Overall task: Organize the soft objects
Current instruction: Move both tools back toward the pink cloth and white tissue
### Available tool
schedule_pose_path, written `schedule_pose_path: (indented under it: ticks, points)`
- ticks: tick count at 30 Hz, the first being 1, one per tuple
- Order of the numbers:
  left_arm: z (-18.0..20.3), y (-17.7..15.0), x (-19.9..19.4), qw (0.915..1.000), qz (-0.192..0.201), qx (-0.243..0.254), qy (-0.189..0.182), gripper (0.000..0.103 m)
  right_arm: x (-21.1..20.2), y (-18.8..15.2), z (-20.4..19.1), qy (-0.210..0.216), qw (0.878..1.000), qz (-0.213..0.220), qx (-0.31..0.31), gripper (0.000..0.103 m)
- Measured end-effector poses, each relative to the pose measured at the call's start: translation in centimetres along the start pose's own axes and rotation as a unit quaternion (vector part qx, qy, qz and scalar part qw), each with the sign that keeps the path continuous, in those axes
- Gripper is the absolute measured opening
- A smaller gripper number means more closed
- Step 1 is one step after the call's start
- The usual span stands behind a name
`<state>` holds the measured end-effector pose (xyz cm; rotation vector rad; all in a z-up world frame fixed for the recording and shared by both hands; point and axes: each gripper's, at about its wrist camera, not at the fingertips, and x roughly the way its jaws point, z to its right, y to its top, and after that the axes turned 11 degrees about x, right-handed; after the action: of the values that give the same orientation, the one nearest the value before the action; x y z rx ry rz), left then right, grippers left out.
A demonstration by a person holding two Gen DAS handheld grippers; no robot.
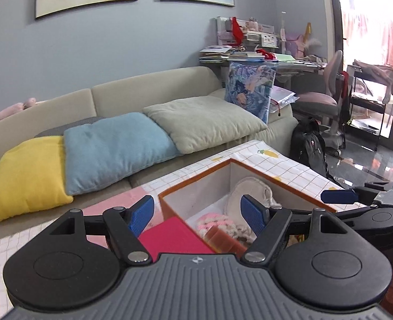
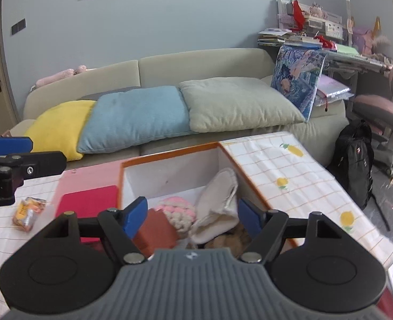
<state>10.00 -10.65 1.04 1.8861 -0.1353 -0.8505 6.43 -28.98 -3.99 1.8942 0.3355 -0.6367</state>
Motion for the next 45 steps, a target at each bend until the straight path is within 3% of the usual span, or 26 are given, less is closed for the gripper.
schedule_pose_path:
  ticks: [5, 13, 25, 35, 45]
  points:
    - [-0.8, -3.5, -1.4, 0.9989, -0.038, -0.020, 0.017, 0.087, -0.2, -2.3, -1.5, 0.010, 0.999, -0.042, 0.008, 0.075]
    - [-3.3, -9.2, -2.8, 0.9906, -0.105, -0.080, 0.038, 0.087, -0.7, -5.5, -5.5, 0.037, 0.993, -0.085, -0.068, 0.075]
    - [-8.5, -14.5, -4.3, 0.9673, -0.136, -0.198, 0.081, 0.087, 0.8, -7.3, -10.6, 0.072, 0.982, -0.109, -0.133, 0.075]
    - [-11.6, -17.4, -3.3, 0.9510, -0.170, -0.235, 0.109, 0.087, 3.0, -8.4, -14.1, 0.099, 0.974, -0.129, -0.160, 0.075]
    - [-13.6, -20.8, -0.2, 0.9259, -0.222, -0.291, 0.093, 0.088, 5.7, -10.5, -17.5, 0.130, 0.958, -0.163, -0.197, 0.069]
